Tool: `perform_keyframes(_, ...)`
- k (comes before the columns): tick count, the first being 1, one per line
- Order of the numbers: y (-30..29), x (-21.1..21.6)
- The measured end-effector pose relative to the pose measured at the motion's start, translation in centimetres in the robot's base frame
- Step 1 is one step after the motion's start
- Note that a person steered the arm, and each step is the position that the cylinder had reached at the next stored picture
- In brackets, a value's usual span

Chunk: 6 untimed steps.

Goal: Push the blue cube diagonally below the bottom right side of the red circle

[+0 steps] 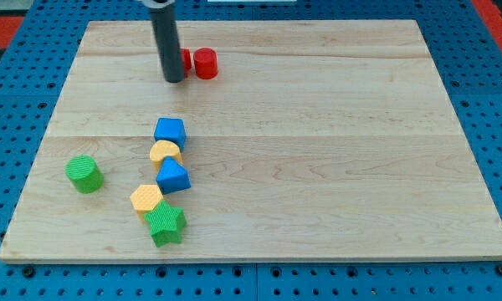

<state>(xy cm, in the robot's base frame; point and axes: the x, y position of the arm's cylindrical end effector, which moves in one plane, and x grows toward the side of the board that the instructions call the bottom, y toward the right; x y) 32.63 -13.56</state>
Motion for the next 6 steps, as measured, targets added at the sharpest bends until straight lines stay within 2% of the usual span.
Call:
perform_keyframes(2,-8.3,1.3)
perform_keyframes(3,-11.7,5.6)
perform_keyframes(4,-7.4,9.8)
perform_keyframes(5,0.8,12.9)
perform_keyframes(6,9.3,13.0)
